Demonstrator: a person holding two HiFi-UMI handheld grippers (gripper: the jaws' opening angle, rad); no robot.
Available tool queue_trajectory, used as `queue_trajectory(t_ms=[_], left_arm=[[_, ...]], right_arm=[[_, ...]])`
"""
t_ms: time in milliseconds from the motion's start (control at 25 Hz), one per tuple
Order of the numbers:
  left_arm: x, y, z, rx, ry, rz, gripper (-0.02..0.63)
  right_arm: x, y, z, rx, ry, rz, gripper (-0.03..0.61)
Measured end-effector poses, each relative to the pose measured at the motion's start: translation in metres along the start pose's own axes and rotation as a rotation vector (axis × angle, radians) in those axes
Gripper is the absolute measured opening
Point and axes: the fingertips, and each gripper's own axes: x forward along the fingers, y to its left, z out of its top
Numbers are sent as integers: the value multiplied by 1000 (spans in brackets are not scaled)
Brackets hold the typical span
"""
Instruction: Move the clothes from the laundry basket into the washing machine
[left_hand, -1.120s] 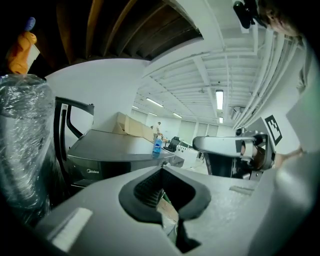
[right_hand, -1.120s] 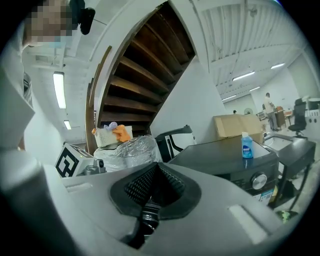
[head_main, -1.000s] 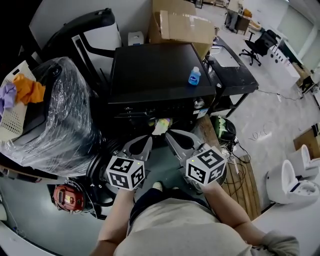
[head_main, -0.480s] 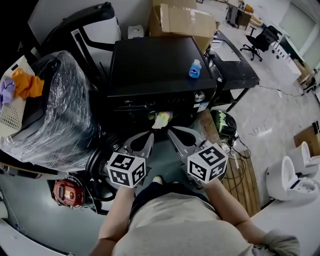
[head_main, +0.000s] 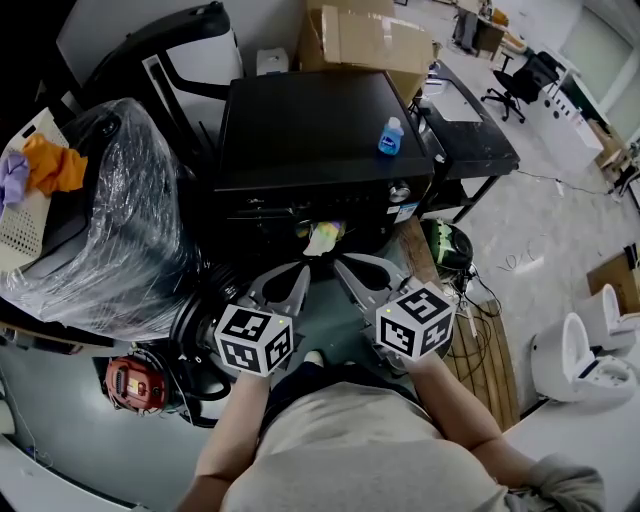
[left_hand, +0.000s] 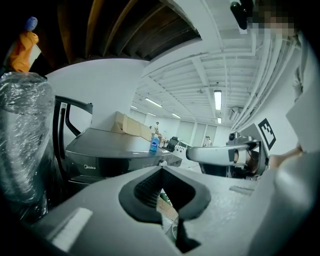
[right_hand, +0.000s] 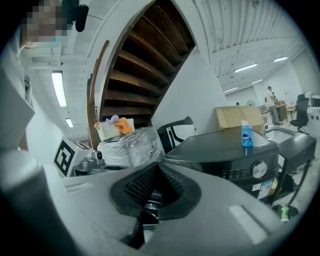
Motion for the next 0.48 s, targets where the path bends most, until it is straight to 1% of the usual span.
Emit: queue_trajectory(t_ms=[280, 480], left_arm=[[0, -1, -3, -8, 7, -3, 2], [1, -2, -3, -8, 8, -8, 2]], right_arm=[[-2, -1, 3, -4, -20, 0, 25], [-3, -1, 1, -9, -15, -2, 25]])
